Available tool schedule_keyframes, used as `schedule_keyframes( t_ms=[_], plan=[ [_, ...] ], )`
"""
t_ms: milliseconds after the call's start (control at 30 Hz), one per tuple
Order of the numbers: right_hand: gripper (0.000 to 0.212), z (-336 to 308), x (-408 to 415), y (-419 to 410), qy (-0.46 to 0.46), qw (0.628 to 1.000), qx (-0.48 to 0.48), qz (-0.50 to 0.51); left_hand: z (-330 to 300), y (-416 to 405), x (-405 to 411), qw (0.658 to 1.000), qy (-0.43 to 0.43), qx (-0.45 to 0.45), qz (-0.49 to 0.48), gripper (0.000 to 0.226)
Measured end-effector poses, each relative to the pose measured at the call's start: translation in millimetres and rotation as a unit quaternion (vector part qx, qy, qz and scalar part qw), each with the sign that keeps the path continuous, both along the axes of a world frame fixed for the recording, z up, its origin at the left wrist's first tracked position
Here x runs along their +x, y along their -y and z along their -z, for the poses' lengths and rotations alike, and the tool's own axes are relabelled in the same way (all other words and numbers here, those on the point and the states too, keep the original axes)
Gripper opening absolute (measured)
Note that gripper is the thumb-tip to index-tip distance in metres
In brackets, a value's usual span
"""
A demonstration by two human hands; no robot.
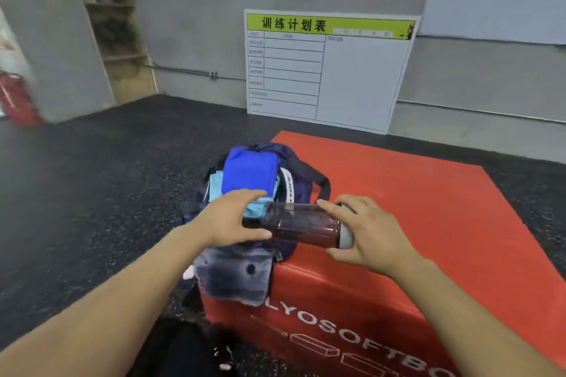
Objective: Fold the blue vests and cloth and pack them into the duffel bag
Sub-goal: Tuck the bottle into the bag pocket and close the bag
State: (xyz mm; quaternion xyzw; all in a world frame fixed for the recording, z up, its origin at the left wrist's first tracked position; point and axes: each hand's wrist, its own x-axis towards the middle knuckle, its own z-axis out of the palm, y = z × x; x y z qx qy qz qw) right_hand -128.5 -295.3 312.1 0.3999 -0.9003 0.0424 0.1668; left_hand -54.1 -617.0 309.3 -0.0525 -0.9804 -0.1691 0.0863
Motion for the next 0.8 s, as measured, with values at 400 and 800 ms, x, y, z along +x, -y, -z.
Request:
schedule_keyframes(
  t_ms=[400,800],
  plan=[
    [0.089,34.7,-7.7,-14.4,0.061,0.995,0.006,0.075,76.2,40.6,-30.4,0.997,0.051,-0.059,-0.029,0.061],
    [0.088,32.8,-1.4,-26.3,0.077,0.992,-0.006,0.098,82.3,24.7,-34.3,0.991,0.016,-0.129,-0.036,0.017]
  ],
)
